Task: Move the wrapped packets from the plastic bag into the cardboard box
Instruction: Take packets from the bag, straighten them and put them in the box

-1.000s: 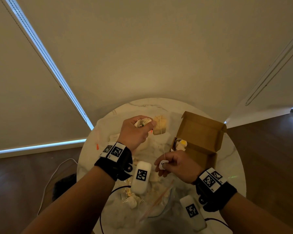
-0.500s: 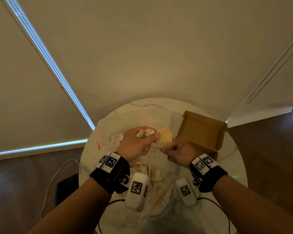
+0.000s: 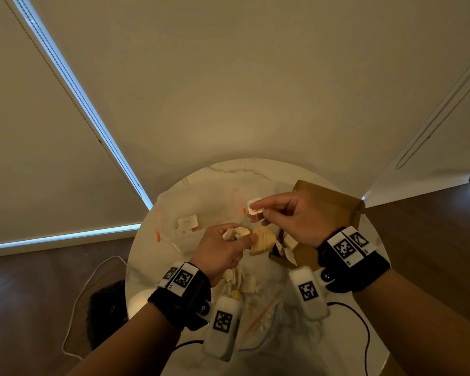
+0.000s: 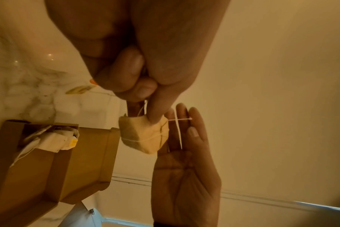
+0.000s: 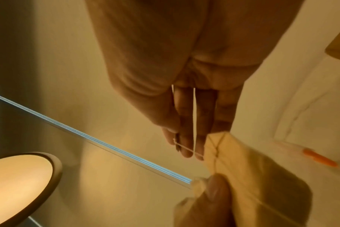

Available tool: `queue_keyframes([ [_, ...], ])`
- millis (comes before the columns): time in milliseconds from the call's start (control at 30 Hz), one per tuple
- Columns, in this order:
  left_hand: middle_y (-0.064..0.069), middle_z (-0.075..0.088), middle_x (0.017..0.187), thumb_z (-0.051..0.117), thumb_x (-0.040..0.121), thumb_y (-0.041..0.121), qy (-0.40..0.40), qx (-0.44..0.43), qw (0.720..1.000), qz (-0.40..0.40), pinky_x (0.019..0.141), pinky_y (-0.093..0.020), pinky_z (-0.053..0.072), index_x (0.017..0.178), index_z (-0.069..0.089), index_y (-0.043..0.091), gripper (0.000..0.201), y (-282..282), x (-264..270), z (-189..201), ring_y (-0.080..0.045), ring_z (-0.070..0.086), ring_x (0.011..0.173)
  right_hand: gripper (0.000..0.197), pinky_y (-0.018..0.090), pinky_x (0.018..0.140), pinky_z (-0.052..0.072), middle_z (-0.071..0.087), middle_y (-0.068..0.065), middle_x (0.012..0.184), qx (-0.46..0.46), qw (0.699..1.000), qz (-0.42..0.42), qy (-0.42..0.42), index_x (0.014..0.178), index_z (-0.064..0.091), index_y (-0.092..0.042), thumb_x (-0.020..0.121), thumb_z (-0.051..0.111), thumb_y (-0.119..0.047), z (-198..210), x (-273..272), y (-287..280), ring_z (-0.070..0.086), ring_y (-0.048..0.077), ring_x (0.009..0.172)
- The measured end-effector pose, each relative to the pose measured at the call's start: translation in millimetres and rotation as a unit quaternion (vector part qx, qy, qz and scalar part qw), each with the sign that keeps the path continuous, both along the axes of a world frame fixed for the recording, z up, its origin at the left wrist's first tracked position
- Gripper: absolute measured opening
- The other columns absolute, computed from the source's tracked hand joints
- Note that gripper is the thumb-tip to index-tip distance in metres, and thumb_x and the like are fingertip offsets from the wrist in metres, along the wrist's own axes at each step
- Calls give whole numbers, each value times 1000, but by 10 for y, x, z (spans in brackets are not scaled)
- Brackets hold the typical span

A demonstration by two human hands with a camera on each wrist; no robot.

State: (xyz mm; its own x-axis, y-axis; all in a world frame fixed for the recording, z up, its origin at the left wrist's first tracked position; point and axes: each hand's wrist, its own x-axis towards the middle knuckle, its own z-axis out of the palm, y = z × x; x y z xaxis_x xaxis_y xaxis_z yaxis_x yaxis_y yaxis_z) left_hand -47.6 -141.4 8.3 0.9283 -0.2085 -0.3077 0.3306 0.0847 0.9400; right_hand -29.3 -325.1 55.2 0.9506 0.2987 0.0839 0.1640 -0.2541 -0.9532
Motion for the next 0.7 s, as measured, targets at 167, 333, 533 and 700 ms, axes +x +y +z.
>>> queue_keyframes([
  [167, -8, 43, 59, 72, 84, 5, 1, -7, 1000, 9, 41, -19, 20, 86, 66, -3, 10, 1, 33, -5, -13, 28, 41, 21, 16, 80, 53, 74, -4, 97, 6, 995, -50, -81, 103, 73, -15, 89, 63, -2, 25, -136, 3, 70, 3, 91],
  [333, -11, 47, 64, 72, 83, 4, 5, -18, 1000, 6, 42, -21, 20, 84, 67, 1, 6, 3, 49, 7, -14, 29, 43, 27, 16, 71, 51, 76, -8, 82, 22, 993, -67, -92, 104, 65, -23, 86, 67, -1, 9, -194, -13, 70, 2, 80],
  [533, -10, 47, 65, 70, 86, 6, 5, -40, 999, -1, 41, -18, 20, 87, 66, 0, 7, 16, 65, 57, -11, 28, 41, 11, 32, 61, 50, 59, -2, 89, -52, 975, -47, -211, 89, 77, -23, 80, 71, -23, -169, -243, -132, 58, 15, 78],
  [700, -10, 49, 68, 68, 87, 6, 12, -71, 997, -27, 40, -18, 18, 86, 65, 2, 5, 35, 67, 117, -11, 27, 44, 17, 26, 76, 58, 71, -5, 102, -31, 981, -46, -183, 98, 75, -18, 81, 72, -14, -258, -314, -151, 69, 9, 90],
])
